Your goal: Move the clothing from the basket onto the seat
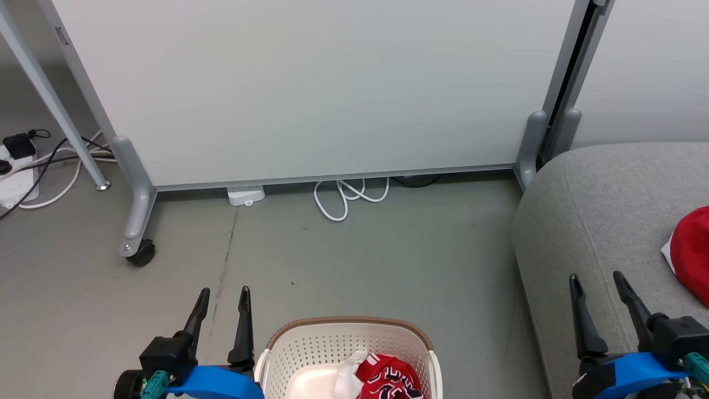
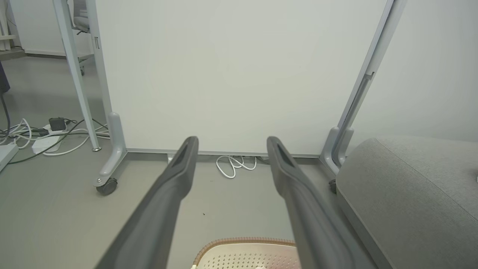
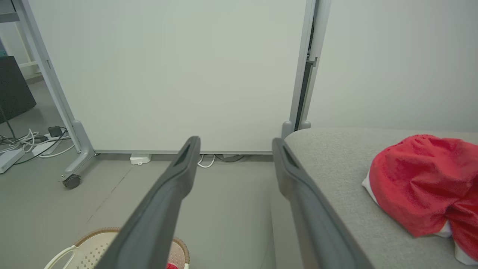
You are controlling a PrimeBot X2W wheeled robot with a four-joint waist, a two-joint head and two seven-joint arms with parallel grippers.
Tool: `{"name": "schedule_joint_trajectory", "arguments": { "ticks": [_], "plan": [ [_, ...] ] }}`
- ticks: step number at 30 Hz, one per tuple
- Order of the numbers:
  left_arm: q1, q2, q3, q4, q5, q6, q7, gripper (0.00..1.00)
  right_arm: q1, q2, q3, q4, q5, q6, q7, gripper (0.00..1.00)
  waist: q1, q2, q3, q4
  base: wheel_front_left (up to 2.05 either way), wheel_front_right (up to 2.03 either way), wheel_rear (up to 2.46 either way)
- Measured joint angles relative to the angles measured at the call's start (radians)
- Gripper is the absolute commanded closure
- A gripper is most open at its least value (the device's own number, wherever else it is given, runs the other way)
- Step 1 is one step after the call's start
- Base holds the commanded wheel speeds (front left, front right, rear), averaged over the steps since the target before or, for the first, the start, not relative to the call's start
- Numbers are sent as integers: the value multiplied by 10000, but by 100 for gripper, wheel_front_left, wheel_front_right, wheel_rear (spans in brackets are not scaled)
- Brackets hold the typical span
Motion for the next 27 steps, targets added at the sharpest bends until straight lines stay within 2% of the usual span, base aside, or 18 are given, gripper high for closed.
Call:
{"name": "schedule_joint_trajectory", "arguments": {
  "ticks": [7, 27],
  "plan": [
    [-13, 0, 58, 161, 4, -48, -2, 0, 152, 8, 205, 36, 506, 0, -8, 0, 1, 0, 33, 58, 0, 0, 0],
    [-35, 0, -23, 182, 50, -84, 0, 0, 187, 12, 337, 29, 533, 0, -4, 0, 1, 0, 164, 43, 0, 0, 0]
  ]
}}
